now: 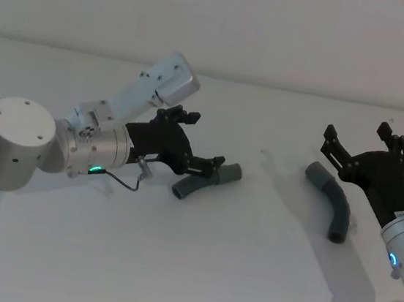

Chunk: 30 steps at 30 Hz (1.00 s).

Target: Use both hands to pick up one end of the pipe from the table, align the ends, and insert them.

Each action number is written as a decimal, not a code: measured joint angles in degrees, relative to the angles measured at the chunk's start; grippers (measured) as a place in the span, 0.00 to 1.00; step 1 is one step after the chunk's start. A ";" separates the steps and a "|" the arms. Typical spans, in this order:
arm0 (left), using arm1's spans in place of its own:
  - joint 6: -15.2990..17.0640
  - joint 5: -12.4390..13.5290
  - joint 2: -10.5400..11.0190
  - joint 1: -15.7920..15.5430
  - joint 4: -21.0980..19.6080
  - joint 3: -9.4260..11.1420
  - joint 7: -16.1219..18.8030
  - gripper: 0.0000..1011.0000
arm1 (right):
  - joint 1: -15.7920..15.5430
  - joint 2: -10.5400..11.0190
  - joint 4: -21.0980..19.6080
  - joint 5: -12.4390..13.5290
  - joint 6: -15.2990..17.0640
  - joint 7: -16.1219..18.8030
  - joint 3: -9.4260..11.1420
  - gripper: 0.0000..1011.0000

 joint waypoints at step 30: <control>2.76 1.17 -3.10 -2.72 5.47 3.55 -3.41 0.99 | 0.00 0.00 0.00 0.00 0.00 0.00 0.00 0.99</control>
